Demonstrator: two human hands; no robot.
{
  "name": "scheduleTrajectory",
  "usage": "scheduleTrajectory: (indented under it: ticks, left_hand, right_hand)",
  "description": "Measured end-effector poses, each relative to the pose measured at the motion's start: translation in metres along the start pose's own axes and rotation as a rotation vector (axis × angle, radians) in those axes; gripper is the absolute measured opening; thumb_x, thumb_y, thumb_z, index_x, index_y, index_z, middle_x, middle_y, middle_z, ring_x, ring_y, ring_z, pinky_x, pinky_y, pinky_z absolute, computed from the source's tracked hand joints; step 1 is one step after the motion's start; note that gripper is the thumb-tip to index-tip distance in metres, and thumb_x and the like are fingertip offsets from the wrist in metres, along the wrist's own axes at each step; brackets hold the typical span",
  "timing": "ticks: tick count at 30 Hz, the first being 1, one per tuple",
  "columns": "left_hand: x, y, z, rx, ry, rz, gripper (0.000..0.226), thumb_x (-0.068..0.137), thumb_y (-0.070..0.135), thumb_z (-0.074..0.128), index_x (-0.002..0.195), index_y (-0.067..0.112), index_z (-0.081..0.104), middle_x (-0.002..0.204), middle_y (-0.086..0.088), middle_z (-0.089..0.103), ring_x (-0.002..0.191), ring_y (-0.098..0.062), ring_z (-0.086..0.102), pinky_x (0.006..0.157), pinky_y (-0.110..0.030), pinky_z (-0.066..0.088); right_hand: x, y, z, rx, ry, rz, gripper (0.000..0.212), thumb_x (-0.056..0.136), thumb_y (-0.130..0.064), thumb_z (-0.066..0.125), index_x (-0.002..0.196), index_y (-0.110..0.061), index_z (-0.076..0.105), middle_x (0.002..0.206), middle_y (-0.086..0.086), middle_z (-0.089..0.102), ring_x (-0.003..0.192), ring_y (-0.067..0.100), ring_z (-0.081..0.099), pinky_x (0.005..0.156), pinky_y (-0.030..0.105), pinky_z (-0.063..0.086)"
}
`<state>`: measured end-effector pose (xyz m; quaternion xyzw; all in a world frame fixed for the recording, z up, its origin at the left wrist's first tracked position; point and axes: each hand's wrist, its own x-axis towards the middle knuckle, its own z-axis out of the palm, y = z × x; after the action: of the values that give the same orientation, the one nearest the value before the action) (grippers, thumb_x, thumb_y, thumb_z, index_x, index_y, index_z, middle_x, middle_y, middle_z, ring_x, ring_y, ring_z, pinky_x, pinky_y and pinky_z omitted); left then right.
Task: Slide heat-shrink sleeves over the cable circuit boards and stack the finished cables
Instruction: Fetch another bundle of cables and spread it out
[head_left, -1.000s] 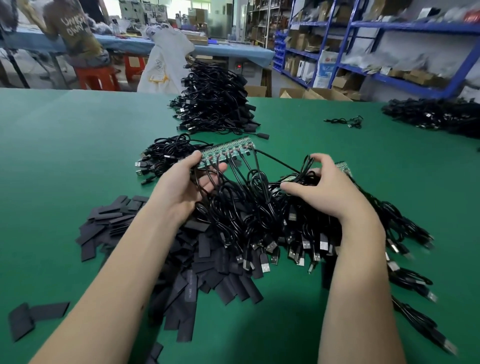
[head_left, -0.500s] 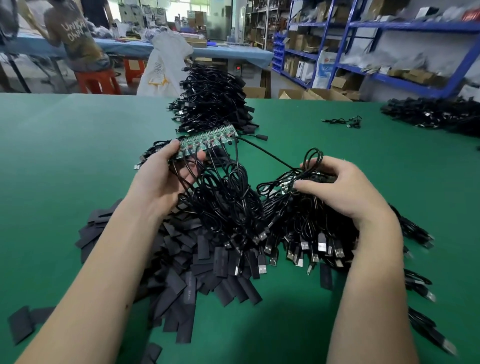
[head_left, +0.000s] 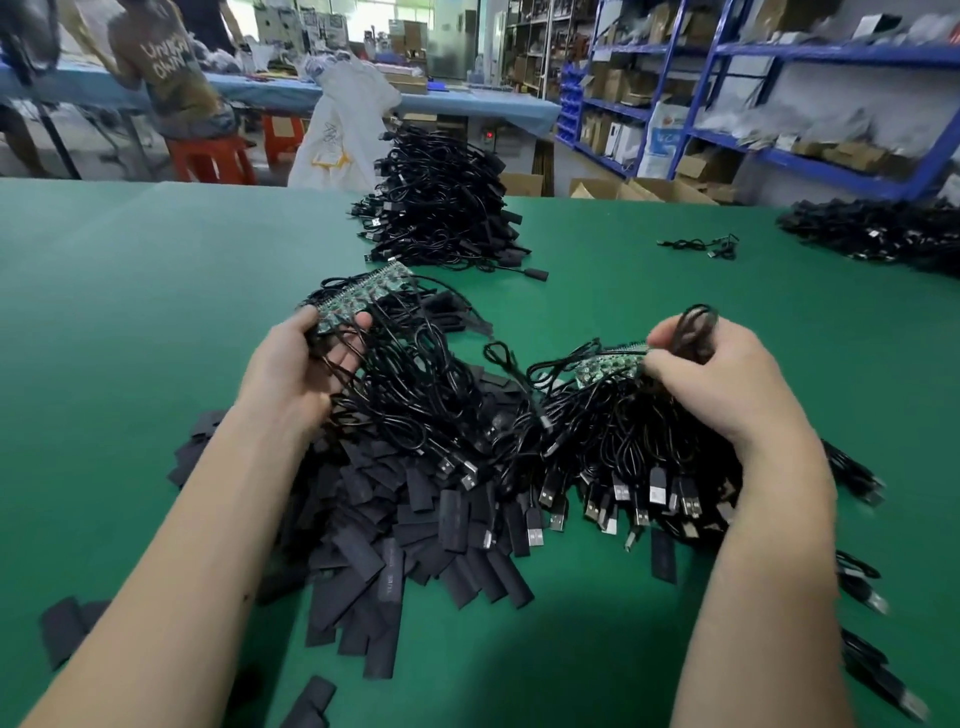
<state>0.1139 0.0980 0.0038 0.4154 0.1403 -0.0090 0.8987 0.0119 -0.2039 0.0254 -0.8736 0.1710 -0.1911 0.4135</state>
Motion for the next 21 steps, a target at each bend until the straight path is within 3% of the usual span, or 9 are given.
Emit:
scheduleTrajectory:
  ticks: [4,7,9,11,13,16,17,19,21]
  left_hand:
    - [0.0,0.004,-0.005,0.029,-0.056,-0.027,0.005,0.108,0.018,0.044,0.111,0.014,0.043,0.077,-0.012,0.073,0.06,-0.015,0.073,0.054,-0.022,0.058]
    - [0.0,0.003,-0.004,0.018,-0.08,-0.03,0.011,0.108,0.02,0.045,0.116,0.012,0.045,0.088,-0.013,0.067,0.061,-0.018,0.074,0.054,-0.023,0.057]
    - [0.002,0.003,-0.004,0.051,-0.081,-0.025,0.016,0.108,0.021,0.046,0.121,0.011,0.046,0.092,-0.013,0.067,0.064,-0.018,0.075,0.056,-0.024,0.058]
    - [0.003,0.002,-0.007,0.103,-0.076,-0.023,0.014,0.108,0.021,0.046,0.118,0.011,0.048,0.098,-0.015,0.066,0.065,-0.018,0.075,0.058,-0.024,0.059]
    - [0.006,0.001,-0.009,0.133,-0.046,-0.018,0.008,0.107,0.019,0.048,0.106,0.012,0.051,0.094,-0.013,0.065,0.069,-0.018,0.073,0.059,-0.024,0.059]
    - [0.01,0.002,-0.015,0.232,0.005,0.01,0.011,0.103,0.022,0.055,0.094,0.017,0.056,0.082,-0.004,0.062,0.073,-0.015,0.065,0.057,-0.024,0.057]
    - [0.01,0.003,-0.016,0.258,0.003,0.02,0.01,0.102,0.024,0.058,0.094,0.018,0.058,0.081,-0.002,0.062,0.072,-0.014,0.064,0.058,-0.024,0.057]
    - [0.009,0.002,-0.019,0.335,-0.026,0.066,0.014,0.099,0.028,0.063,0.106,0.016,0.063,0.089,-0.002,0.066,0.07,-0.01,0.067,0.064,-0.025,0.057]
    - [0.007,0.001,-0.018,0.432,-0.041,0.138,0.051,0.096,0.032,0.068,0.136,0.005,0.051,0.115,-0.006,0.067,0.08,-0.006,0.07,0.08,-0.028,0.056]
  right_hand:
    - [-0.005,-0.021,0.009,0.051,-0.014,-0.053,0.04,0.083,-0.059,0.071,0.114,-0.035,0.064,0.108,-0.019,0.067,0.104,0.002,0.061,0.08,0.022,0.042]
    - [-0.006,-0.041,0.019,-0.055,0.141,-0.155,0.054,0.09,-0.05,0.067,0.139,-0.032,0.052,0.135,-0.011,0.06,0.126,0.014,0.052,0.106,0.034,0.041]
    - [-0.007,-0.054,0.025,-0.045,0.196,-0.268,0.045,0.093,-0.039,0.065,0.136,-0.029,0.056,0.135,-0.01,0.06,0.13,0.011,0.051,0.116,0.034,0.035]
    - [-0.008,-0.065,0.038,0.008,0.145,-0.338,0.033,0.094,-0.031,0.064,0.127,-0.028,0.064,0.123,-0.014,0.065,0.115,-0.001,0.055,0.101,0.01,0.036]
    - [-0.008,-0.07,0.058,-0.032,0.022,-0.361,0.031,0.095,-0.029,0.064,0.126,-0.028,0.064,0.124,-0.013,0.066,0.108,-0.001,0.056,0.091,0.008,0.035]
    - [-0.007,-0.064,0.089,-0.129,-0.216,-0.308,0.047,0.097,-0.032,0.062,0.142,-0.025,0.051,0.138,-0.004,0.059,0.11,0.018,0.066,0.073,0.006,0.043]
    - [-0.007,-0.059,0.097,-0.165,-0.284,-0.279,0.053,0.097,-0.034,0.062,0.147,-0.023,0.045,0.141,-0.001,0.057,0.115,0.023,0.065,0.073,0.01,0.046]
    - [-0.005,-0.05,0.108,-0.22,-0.355,-0.239,0.065,0.096,-0.038,0.064,0.153,-0.021,0.036,0.148,0.003,0.051,0.129,0.024,0.055,0.089,0.026,0.044]
    - [-0.002,-0.044,0.109,-0.192,-0.341,-0.209,0.074,0.095,-0.041,0.065,0.157,-0.021,0.028,0.156,0.004,0.042,0.139,0.025,0.044,0.103,0.036,0.04]
